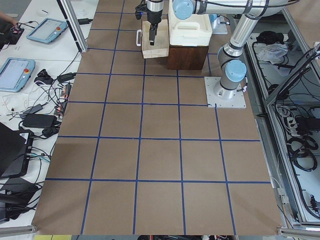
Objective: Put scissors in drawer and close it
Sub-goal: 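Lift the scissors with the right gripper and carry them over the drawer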
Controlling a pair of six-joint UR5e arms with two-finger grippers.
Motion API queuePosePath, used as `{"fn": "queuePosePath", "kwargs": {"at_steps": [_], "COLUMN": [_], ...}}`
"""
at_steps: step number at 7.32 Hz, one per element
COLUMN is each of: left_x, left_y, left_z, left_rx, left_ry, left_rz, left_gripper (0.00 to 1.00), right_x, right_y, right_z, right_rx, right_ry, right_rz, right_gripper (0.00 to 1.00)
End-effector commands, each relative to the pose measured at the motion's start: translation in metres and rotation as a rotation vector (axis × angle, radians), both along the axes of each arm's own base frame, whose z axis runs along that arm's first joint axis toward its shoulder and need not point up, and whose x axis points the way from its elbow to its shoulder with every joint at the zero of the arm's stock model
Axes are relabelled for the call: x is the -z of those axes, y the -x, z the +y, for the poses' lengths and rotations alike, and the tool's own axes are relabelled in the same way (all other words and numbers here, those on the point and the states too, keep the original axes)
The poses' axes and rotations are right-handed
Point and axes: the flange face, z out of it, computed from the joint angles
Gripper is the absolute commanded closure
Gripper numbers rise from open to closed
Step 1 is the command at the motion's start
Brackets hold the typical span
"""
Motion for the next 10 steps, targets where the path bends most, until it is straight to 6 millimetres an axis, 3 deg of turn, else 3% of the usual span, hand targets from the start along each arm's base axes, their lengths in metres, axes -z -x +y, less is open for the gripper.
{"fn": "queuePosePath", "kwargs": {"at_steps": [1,2,3,5,8,9,10], "left_x": [-0.002,-0.001,-0.001,-0.003,-0.003,-0.002,-0.002], "left_y": [0.005,0.005,0.005,0.002,0.001,0.001,0.001], "left_z": [0.009,0.008,0.008,0.005,0.004,0.004,0.004], "left_rx": [-0.001,0.002,-0.007,-0.014,-0.005,-0.003,-0.005], "left_ry": [-0.036,-0.033,-0.030,-0.007,-0.006,-0.009,-0.009], "left_rz": [0.057,0.057,0.057,0.053,0.052,0.049,0.049], "left_gripper": [0.00,0.00,0.00,0.00,0.00,0.00,0.00], "right_x": [-0.067,-0.086,-0.096,-0.093,-0.051,-0.031,-0.013], "right_y": [-0.096,-0.143,-0.205,-0.309,-0.437,-0.471,-0.487], "right_z": [0.032,0.045,0.057,0.078,0.102,0.107,0.106], "right_rx": [0.023,0.021,-0.003,0.028,-0.041,-0.050,-0.065], "right_ry": [0.010,-0.004,0.004,0.007,0.018,0.017,0.022], "right_rz": [-0.031,-0.046,-0.053,-0.082,-0.096,-0.100,-0.088], "right_gripper": [1.00,1.00,1.00,1.00,1.00,1.00,1.00]}}
